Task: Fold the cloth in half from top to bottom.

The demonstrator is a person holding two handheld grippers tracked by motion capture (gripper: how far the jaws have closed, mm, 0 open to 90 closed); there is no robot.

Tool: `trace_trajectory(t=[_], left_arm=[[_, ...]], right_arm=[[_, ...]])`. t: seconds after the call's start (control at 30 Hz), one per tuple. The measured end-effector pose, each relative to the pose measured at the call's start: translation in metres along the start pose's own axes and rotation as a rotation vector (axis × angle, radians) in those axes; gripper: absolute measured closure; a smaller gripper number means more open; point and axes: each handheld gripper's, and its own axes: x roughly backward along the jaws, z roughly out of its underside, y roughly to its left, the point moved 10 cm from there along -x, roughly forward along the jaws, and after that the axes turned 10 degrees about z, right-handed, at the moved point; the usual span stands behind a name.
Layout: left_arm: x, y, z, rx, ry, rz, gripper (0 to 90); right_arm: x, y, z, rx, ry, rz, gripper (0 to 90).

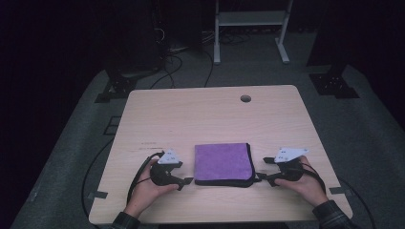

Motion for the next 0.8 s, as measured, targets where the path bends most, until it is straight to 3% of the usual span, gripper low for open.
trace_trajectory(t=[0.17, 0.37, 0.57, 0.8], left_arm=[[0.019, 0.013, 0.013, 0.024, -0.014, -0.061, 18.4], [0.04, 0.029, 0.043, 0.086, 0.005, -0.106, 12.1], [0.053, 0.039, 0.072, 0.117, 0.045, -0.142, 9.2], [0.058, 0.045, 0.084, 0.068, 0.026, -0.181, 3.5]], right_arm=[[0.012, -0.021, 0.014, -0.052, 0.007, 0.073, 27.1], [0.023, -0.042, 0.038, -0.129, 0.039, 0.152, 23.5], [0.026, -0.052, 0.054, -0.137, 0.088, 0.209, 20.1], [0.023, -0.055, 0.06, -0.167, 0.101, 0.215, 13.8]])
